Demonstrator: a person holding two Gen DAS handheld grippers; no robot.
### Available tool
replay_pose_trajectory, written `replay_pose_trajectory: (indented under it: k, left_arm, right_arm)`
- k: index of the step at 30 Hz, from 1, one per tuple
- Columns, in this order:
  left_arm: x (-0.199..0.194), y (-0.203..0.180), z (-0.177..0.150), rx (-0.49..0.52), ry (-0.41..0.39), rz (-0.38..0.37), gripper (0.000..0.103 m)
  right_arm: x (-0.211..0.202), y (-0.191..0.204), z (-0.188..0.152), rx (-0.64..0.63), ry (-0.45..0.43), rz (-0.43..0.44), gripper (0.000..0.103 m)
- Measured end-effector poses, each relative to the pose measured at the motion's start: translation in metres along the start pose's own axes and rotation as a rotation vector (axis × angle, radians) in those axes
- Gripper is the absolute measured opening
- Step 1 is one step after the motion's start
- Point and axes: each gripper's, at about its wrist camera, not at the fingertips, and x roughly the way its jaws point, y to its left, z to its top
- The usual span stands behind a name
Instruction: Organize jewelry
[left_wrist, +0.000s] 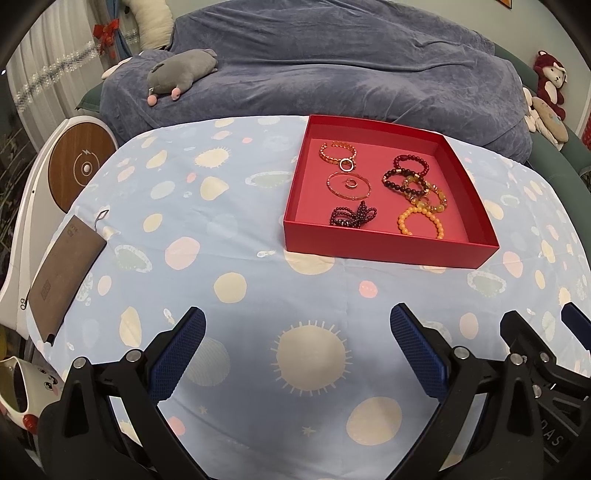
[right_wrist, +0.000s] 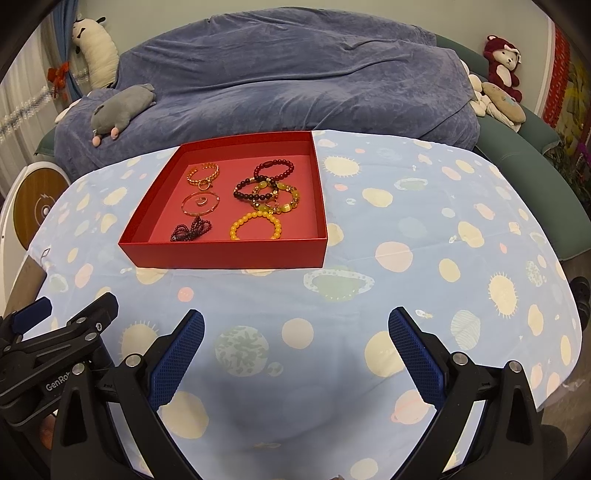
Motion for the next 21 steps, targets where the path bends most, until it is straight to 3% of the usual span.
replay_pose_trajectory:
  k: [21]
  left_arm:
    - [-0.0006, -0.0032, 0.0001, 0.012, -0.008, 0.001, 0.095]
  right_arm:
    - [0.0, 0.0004, 0.0002, -0.002, 0.001, -0.003, 0.096]
